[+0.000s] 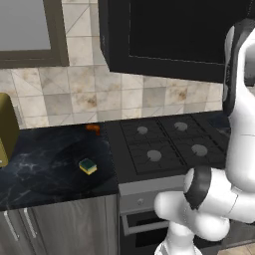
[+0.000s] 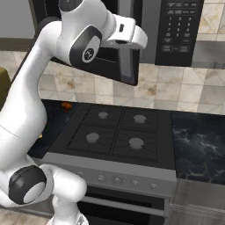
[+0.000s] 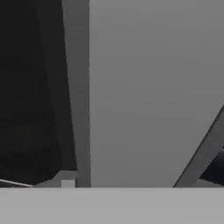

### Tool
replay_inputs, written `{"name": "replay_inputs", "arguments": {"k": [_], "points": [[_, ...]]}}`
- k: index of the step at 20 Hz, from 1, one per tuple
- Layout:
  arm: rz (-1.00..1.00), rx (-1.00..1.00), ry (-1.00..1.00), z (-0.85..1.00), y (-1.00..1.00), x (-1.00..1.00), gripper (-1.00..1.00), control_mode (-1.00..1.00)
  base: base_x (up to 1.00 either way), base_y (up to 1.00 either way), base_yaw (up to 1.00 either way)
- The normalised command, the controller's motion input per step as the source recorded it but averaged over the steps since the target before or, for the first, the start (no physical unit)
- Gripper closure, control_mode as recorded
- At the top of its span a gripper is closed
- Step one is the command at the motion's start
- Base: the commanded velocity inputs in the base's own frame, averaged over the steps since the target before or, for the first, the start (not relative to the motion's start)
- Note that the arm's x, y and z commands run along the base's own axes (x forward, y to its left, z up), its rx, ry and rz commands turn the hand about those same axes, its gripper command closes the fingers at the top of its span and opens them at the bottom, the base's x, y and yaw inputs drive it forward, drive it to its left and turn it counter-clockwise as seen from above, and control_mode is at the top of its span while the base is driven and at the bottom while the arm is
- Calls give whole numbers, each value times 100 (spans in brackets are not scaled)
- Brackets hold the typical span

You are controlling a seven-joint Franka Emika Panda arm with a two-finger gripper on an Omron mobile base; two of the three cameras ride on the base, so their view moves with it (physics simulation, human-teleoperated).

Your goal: Place the sponge inside the microwave to prepare for sanitizing.

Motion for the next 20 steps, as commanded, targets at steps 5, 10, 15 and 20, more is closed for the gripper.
{"name": "replay_inputs", "arguments": {"k": [5,10,15,20], "points": [[-40,-25,1,-2,61,-32,100,-100,0,0,0],[-46,-9,0,0,41,-32,100,-100,0,0,0],[-49,-2,0,0,48,-32,100,-100,0,0,0],[-48,0,-1,0,62,-58,100,-100,0,0,0]]}}
